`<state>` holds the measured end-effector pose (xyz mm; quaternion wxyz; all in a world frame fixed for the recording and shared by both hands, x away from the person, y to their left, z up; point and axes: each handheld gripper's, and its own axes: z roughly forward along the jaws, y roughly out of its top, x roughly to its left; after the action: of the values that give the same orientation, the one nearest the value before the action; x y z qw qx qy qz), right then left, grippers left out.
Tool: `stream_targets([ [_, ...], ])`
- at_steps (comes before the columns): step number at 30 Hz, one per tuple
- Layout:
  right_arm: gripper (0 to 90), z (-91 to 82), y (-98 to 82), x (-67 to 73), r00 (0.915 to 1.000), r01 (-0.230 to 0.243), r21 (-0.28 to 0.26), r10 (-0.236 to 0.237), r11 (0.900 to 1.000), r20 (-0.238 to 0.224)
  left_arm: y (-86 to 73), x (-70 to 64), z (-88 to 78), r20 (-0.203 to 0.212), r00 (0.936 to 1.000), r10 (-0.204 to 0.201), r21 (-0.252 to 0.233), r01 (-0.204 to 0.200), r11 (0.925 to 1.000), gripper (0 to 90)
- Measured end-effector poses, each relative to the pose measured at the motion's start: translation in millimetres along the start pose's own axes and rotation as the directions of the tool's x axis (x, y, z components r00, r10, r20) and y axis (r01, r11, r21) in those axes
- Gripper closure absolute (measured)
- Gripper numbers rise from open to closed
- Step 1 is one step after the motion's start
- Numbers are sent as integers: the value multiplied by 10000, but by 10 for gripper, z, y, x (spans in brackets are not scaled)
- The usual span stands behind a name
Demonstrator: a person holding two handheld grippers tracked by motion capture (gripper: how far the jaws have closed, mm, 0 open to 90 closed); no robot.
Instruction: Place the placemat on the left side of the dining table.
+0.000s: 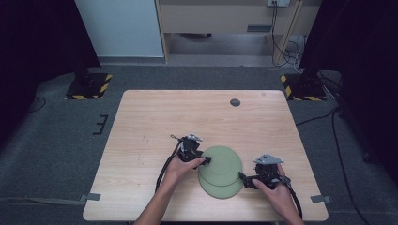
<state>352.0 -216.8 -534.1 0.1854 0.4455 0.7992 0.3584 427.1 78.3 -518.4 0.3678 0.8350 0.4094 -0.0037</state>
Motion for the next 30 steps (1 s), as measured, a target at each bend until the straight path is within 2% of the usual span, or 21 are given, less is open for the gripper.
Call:
stream_targets([
  [11,9,0,1,3,10000,-13,-1,13,10000,11,19,-34,-37,-29,10000,-30,-245,29,9997,458],
  [14,9,1,2,1,10000,-16,6,16,10000,0,33,-74,-45,-317,9991,272,-146,-276,9995,471],
  [17,9,2,2,0,10000,-22,8,22,10000,-20,56,-106,-56,-444,9984,363,-202,-372,9991,471],
  [20,9,1,2,0,10000,-7,4,7,10000,-7,72,-122,-84,-398,9987,322,-300,-334,9990,472],
  [25,9,2,2,0,10000,-3,2,3,10000,-9,119,-149,-181,-152,9996,236,-746,-247,9969,510],
  [30,9,1,2,1,10000,-2,11,2,10000,-11,173,-189,-243,87,9993,350,-945,-340,9949,546],
])
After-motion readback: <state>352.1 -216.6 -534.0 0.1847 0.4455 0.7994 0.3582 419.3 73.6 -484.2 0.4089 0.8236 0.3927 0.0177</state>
